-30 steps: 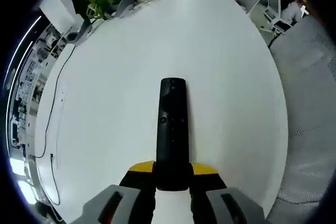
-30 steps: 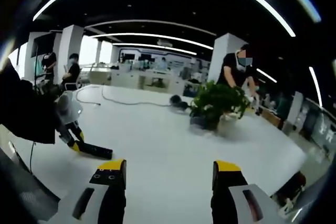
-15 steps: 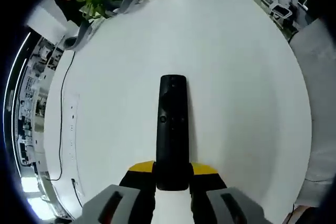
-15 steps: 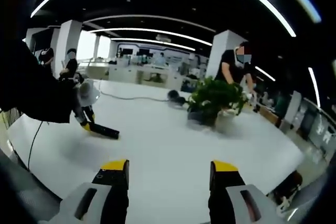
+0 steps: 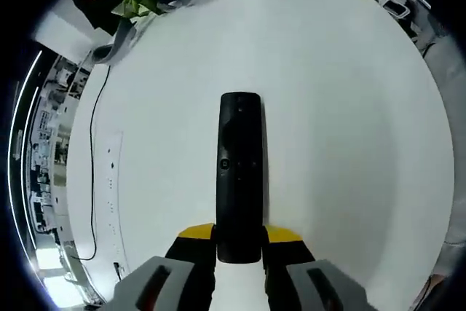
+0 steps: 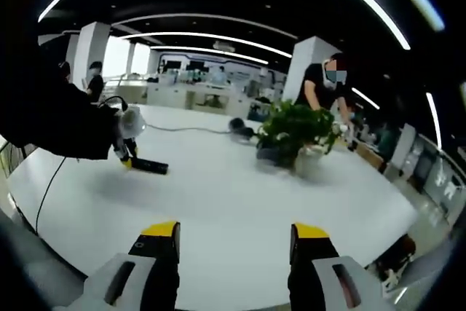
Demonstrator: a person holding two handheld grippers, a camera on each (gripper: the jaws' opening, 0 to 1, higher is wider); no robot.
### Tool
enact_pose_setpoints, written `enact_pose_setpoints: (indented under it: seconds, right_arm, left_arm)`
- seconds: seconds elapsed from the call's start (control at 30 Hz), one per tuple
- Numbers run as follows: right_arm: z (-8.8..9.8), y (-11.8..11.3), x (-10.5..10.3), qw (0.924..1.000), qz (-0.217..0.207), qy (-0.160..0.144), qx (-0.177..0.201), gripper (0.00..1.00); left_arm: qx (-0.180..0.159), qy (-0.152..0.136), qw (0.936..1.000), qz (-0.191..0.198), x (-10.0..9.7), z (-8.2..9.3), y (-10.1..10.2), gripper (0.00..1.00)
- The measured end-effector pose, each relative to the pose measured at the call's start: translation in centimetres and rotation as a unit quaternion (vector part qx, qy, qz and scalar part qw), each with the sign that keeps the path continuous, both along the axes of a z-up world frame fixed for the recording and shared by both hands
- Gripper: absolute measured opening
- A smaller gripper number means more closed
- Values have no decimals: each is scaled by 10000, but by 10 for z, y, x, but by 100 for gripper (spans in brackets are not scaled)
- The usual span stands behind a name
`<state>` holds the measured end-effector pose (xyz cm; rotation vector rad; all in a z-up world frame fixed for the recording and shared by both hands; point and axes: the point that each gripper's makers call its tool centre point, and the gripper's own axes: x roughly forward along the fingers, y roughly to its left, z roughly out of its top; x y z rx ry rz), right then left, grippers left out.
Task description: Press the specified remote control buttons in sequence, fully releasing each button before pressing the next.
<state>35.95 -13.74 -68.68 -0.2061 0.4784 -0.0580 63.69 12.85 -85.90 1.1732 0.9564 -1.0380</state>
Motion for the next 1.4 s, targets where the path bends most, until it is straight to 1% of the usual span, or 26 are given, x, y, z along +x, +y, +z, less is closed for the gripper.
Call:
enact_pose_setpoints:
  seconds: [0.1,0.3,0.4,0.43,0.47,0.5,0.57,0.63,0.7,0.73,0.77,0.8,0.83,0.9,1.0,1.03,1.07,1.1,1.13,1.17,1.23,1.27,1.3,1.33,1.37,1.4]
  right_arm:
    - [-1,2,0,10000,39,42,-22,59]
    - [-2,3,0,10000,75,59,-22,59]
    - [-2,3,1,10000,66,48,-18,59]
    - [-2,3,1,10000,68,43,-13,59]
    - [-2,3,1,10000,70,43,-12,59]
    - [-2,3,1,10000,78,53,-17,60]
    - [-3,4,1,9999,84,64,-20,61]
    - [-2,4,1,10000,84,41,-11,61]
    - [-1,3,1,10000,63,1,-8,62]
    - [0,2,1,10000,52,-6,-6,63]
    - [0,1,1,10000,36,-9,-9,64]
    - [0,1,1,10000,25,-18,-19,65]
    - [0,0,1,10000,8,-23,-49,66]
    - [0,-1,2,10000,-1,-30,-67,71]
    - [-1,-2,2,9999,-22,-21,-112,75]
    - [-1,-2,2,9999,-30,-20,-115,76]
    - [0,-3,3,9999,-49,-27,-126,78]
    - [0,-4,3,9999,-69,-29,-134,80]
    - [-1,-5,3,9998,-101,-25,-148,82]
    - [-1,-6,4,9998,-116,-28,-157,85]
    - [0,-6,5,9998,-138,-62,-137,91]
    - [-1,-5,6,9998,-120,-74,-103,92]
    - [-1,-4,6,9999,-109,-66,-86,93]
    - [-2,-4,7,9999,-99,-52,-92,95]
    - [-2,-3,7,9999,-94,-69,-98,98]
    - [0,-3,9,9998,-81,-155,-87,99]
  left_arm:
    - [14,-74,10000,-62,-1,3,-1,24]
    - [-5,-154,9996,-242,-1,3,-1,24]
    - [-104,-178,9996,-181,1,4,-1,24]
    - [-149,-240,9996,-102,3,4,-1,27]
    - [-157,-261,9995,-104,4,5,0,29]
    - [-249,-369,9990,49,9,7,1,32]
    - [-360,-478,9976,345,14,10,3,39]
    - [-523,-572,9952,590,19,12,6,46]
    - [-735,-794,9914,740,25,15,9,53]
    - [-834,-869,9886,908,28,17,12,58]
    - [-992,-935,9834,1200,30,18,16,62]
    - [-1105,-1009,9801,1307,33,19,19,66]
    - [-1290,-1113,9749,1436,36,21,23,71]
    - [-1488,-1158,9664,1744,38,21,29,78]
    - [-1742,-1418,9539,1991,44,25,38,90]
    - [-1792,-1414,9509,2090,44,24,40,93]
    - [-1830,-1355,9485,2201,41,24,44,92]
    - [-1885,-1457,9457,2211,42,27,47,92]
    - [-1991,-1610,9393,2283,46,31,50,95]
    - [-2238,-1577,9288,2497,46,34,51,98]
    - [-2548,-1490,9105,2897,46,39,56,100]
    - [-2700,-1653,8977,3064,50,48,64,100]
    - [-2724,-1740,8920,3161,51,51,70,100]
    - [-2836,-1857,8810,3301,52,57,77,100]
    - [-2915,-1833,8762,3372,49,59,80,100]
    - [-3036,-1827,8680,3479,46,63,85,100]
